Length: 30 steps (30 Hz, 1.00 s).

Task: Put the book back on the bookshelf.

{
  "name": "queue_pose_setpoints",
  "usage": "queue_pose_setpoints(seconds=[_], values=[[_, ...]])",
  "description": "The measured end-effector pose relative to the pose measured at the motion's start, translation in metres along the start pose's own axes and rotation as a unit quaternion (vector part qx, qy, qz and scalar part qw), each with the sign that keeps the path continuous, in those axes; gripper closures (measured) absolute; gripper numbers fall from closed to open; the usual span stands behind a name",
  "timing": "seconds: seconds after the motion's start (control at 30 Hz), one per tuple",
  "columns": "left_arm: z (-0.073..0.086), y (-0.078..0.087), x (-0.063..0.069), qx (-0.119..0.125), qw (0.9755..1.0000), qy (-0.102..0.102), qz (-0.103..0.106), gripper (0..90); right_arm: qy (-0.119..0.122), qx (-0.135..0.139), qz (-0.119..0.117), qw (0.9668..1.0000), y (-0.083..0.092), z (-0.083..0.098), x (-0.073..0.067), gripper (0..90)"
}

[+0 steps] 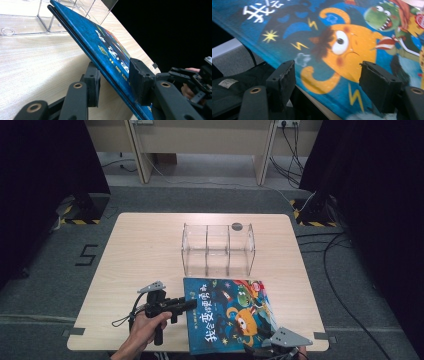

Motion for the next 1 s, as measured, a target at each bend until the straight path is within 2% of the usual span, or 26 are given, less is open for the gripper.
queue_pose_setpoints(seconds=[0.03, 0.07, 0.17, 0.23, 0.33, 0.47, 0.57, 0.6, 0.63, 0.73, 0.9, 1.0], values=[[0.000, 0.000, 0.000, 0.000, 1.0000, 0.000, 0.000, 61.4, 0.000, 0.000, 0.000, 1.0000, 0.000, 0.000, 0.000, 28.8], [0.000, 0.000, 0.000, 0.000, 1.0000, 0.002, 0.000, 61.4, 0.009, 0.001, 0.006, 0.9999, -0.002, -0.001, -0.004, 25.1], [0.000, -0.001, -0.001, -0.001, 1.0000, 0.005, 0.000, 61.3, 0.034, -0.023, -0.005, 0.9991, -0.007, 0.003, -0.011, 22.4], [0.000, -0.001, -0.001, -0.002, 1.0000, 0.006, 0.000, 61.4, 0.050, -0.034, 0.002, 0.9982, -0.011, 0.003, -0.016, 21.6], [0.000, -0.001, -0.001, -0.001, 1.0000, 0.006, 0.000, 61.4, 0.084, -0.049, 0.028, 0.9948, -0.018, 0.002, -0.020, 22.0], [0.000, -0.001, -0.001, -0.003, 1.0000, 0.008, -0.001, 61.4, 0.096, -0.055, 0.044, 0.9929, -0.021, 0.002, -0.021, 22.2], [0.000, -0.001, -0.001, -0.004, 0.9999, 0.011, -0.001, 61.3, 0.116, -0.065, 0.067, 0.9889, -0.027, 0.000, -0.020, 22.6], [0.000, -0.001, -0.002, -0.004, 0.9999, 0.012, -0.001, 61.3, 0.116, -0.065, 0.067, 0.9889, -0.027, 0.000, -0.020, 22.6], [0.000, -0.001, -0.002, -0.005, 0.9999, 0.012, -0.001, 61.3, 0.127, -0.072, 0.079, 0.9862, -0.031, -0.001, -0.021, 22.1], [0.001, -0.001, -0.002, -0.006, 0.9999, 0.012, -0.002, 61.3, 0.145, -0.081, 0.092, 0.9818, -0.037, -0.002, -0.023, 21.5], [0.001, -0.001, -0.002, -0.005, 0.9999, 0.014, -0.002, 61.4, 0.152, -0.082, 0.106, 0.9792, -0.042, -0.004, -0.023, 21.1], [0.001, -0.001, -0.001, -0.005, 0.9999, 0.013, -0.003, 61.3, 0.166, -0.087, 0.119, 0.9751, -0.048, -0.006, -0.024, 19.6]])
Point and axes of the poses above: each handheld gripper's, and its own axes: y roughly backward along the jaws, z roughly out of its underside, x roughly to its right, the point moved 3 cm from there along -y, roughly forward along the jaws, and after that the axes turned 14 degrees about -z, right-handed, at the moved point
